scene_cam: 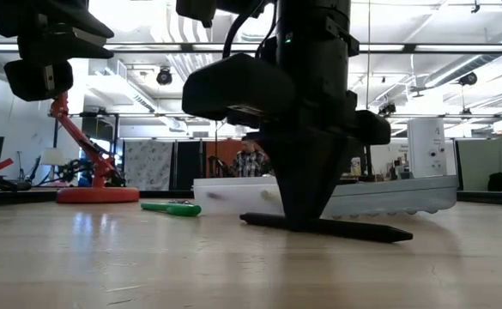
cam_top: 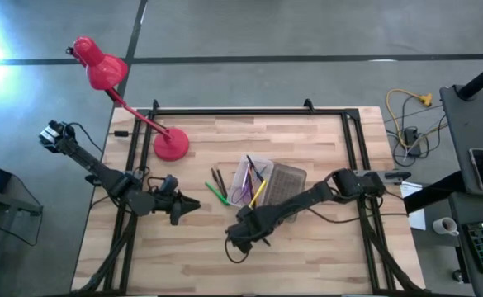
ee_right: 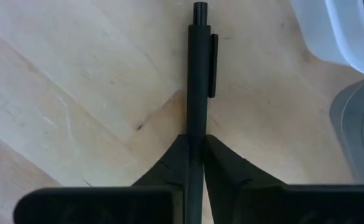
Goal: Pick & place school supplies into a supply box
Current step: Put the bottom black pen into the supply box, then put the green pen into the supply box
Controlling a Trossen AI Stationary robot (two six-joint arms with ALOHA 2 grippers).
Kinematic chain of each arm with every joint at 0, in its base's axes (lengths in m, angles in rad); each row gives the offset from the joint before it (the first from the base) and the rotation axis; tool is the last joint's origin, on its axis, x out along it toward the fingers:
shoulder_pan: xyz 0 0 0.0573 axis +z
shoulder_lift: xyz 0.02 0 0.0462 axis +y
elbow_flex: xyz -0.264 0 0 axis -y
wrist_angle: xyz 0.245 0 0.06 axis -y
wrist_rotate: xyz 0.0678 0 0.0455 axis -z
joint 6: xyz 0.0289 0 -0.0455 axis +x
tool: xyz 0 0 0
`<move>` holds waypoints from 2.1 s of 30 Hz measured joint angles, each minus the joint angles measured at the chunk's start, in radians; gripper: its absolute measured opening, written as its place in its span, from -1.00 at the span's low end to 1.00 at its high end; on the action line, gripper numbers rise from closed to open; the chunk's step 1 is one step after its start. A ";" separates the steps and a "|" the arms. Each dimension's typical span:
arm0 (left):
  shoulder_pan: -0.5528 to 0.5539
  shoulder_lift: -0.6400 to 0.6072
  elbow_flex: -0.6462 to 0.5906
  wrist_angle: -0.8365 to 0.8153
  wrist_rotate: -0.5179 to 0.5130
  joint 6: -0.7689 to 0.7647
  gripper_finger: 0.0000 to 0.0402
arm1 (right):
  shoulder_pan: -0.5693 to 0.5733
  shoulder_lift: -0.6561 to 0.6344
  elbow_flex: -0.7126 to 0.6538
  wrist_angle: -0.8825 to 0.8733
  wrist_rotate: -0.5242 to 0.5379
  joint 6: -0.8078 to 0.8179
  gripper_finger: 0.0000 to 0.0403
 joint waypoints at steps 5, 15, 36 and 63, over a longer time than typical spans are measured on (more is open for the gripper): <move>0.000 0.000 0.000 0.000 0.000 0.000 -0.61 | 0.003 -0.018 0.004 0.028 -0.035 -0.027 -0.91; -0.001 0.003 0.000 -0.028 0.001 0.000 -0.61 | 0.004 -0.219 0.012 0.215 0.204 0.185 -0.93; -0.001 0.019 0.001 -0.027 0.000 -0.001 -0.61 | -0.234 -0.322 -0.245 0.117 0.244 0.311 -0.48; 0.259 0.392 0.128 -0.094 0.346 0.825 -0.26 | 0.093 -0.452 -0.215 -0.245 0.390 -0.034 0.23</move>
